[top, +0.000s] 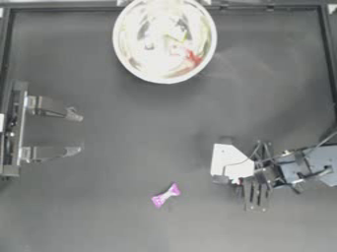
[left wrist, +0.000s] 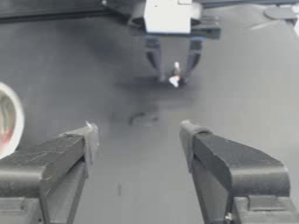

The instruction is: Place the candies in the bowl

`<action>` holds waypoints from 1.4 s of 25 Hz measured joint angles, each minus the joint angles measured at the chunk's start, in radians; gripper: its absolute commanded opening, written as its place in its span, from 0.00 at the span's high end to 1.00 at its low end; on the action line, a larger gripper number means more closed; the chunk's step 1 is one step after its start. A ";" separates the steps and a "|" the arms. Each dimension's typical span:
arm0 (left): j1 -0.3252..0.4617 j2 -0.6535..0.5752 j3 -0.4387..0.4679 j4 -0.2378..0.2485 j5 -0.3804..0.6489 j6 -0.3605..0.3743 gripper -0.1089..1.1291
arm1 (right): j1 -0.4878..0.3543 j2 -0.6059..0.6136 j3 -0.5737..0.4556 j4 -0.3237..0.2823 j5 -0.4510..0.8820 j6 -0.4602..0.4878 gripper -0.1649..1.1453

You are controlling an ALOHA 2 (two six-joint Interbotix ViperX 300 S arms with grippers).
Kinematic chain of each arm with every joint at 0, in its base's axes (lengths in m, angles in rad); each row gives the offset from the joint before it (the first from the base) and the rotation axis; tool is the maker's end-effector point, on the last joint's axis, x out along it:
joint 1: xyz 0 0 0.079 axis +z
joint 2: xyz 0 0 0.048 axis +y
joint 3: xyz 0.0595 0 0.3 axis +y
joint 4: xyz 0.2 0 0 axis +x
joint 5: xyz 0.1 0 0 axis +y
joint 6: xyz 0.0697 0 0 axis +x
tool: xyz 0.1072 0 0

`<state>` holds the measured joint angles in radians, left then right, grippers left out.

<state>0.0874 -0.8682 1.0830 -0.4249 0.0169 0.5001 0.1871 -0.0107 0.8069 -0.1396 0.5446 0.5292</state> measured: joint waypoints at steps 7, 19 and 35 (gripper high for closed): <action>0.000 0.000 0.000 0.000 0.000 0.000 0.17 | 0.005 -0.003 0.008 0.008 -0.003 -0.002 0.55; 0.000 0.002 0.000 0.002 -0.002 -0.002 0.17 | -0.077 -0.195 -0.018 -0.196 -0.026 0.034 0.55; 0.009 0.002 0.011 0.000 -0.008 -0.002 0.17 | -0.551 -0.321 -0.018 -0.580 -0.515 0.097 0.60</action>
<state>0.0966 -0.8667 1.0937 -0.4249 0.0092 0.4985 -0.3636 -0.3313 0.7885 -0.7194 0.0291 0.6259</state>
